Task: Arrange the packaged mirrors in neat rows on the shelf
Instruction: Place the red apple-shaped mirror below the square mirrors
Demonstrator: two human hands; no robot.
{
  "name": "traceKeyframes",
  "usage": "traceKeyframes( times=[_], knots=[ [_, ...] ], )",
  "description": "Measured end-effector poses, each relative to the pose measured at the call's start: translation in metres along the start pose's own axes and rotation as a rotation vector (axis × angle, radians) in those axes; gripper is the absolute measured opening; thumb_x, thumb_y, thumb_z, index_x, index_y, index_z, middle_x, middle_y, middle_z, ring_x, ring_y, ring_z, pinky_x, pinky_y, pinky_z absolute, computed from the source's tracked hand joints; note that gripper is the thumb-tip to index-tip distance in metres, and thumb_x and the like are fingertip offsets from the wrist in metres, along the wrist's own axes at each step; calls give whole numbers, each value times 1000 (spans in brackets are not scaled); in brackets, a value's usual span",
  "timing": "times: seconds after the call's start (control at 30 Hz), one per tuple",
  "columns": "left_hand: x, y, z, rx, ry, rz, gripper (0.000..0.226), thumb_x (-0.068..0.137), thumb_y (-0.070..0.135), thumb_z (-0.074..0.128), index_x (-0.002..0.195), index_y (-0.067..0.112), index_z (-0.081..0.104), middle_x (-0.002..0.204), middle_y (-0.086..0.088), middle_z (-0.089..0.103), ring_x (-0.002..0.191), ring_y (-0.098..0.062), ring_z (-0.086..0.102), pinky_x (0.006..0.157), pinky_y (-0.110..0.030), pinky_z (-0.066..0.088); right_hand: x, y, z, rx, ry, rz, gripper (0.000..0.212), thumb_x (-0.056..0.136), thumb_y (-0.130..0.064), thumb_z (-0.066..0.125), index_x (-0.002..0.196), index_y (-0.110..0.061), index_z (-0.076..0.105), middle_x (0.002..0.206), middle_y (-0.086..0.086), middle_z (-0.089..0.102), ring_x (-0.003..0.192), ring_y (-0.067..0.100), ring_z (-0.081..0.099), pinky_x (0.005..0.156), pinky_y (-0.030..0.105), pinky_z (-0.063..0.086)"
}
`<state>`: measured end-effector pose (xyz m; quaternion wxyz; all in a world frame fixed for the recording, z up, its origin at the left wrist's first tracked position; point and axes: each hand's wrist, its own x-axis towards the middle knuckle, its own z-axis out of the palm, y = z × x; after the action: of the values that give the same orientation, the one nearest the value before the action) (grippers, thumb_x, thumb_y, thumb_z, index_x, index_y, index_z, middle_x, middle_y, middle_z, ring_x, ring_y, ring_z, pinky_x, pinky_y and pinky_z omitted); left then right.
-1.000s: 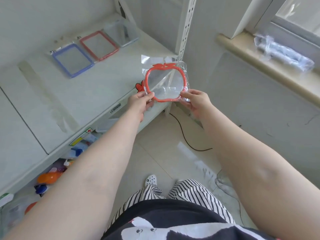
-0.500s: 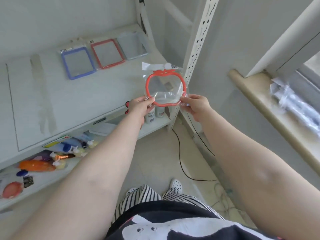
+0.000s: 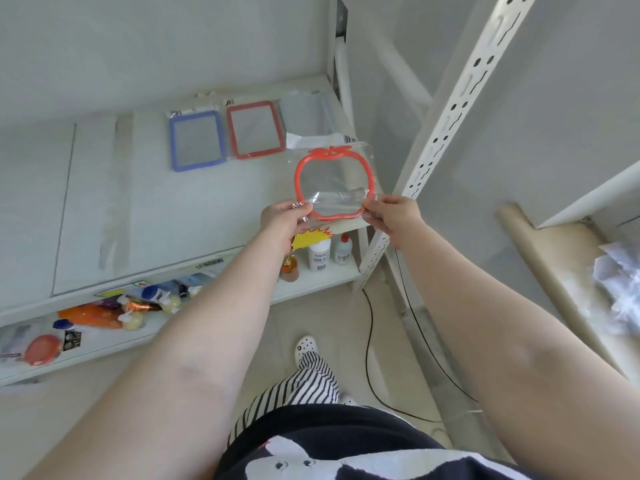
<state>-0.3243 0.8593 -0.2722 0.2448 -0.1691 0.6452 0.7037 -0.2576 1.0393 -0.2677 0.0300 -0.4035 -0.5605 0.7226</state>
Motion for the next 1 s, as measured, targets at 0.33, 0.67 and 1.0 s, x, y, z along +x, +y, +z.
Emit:
traceKeyframes(
  times=[0.33,0.67,1.0],
  knots=[
    [74,16,10,59,65,-58,14,80,0,73,78,11,63,75,-4,62,74,-18,61,73,-18,53,65,-19,34,-18,69,24,8,80,3,72,85,0,67,72,11,64,62,17,62,67,22,59],
    [98,2,26,79,213,-141,32,75,3,77,105,-3,68,75,-9,63,59,-15,58,63,-18,55,103,-16,40,-124,121,129,14,79,2,73,88,-5,63,69,7,63,47,10,61,56,20,57],
    [93,-9,30,268,315,-167,23,71,20,82,87,7,72,50,3,63,58,-19,62,86,-32,58,104,-9,36,-325,125,85,19,81,2,69,97,-3,62,76,10,64,57,17,61,58,24,59]
  ],
)
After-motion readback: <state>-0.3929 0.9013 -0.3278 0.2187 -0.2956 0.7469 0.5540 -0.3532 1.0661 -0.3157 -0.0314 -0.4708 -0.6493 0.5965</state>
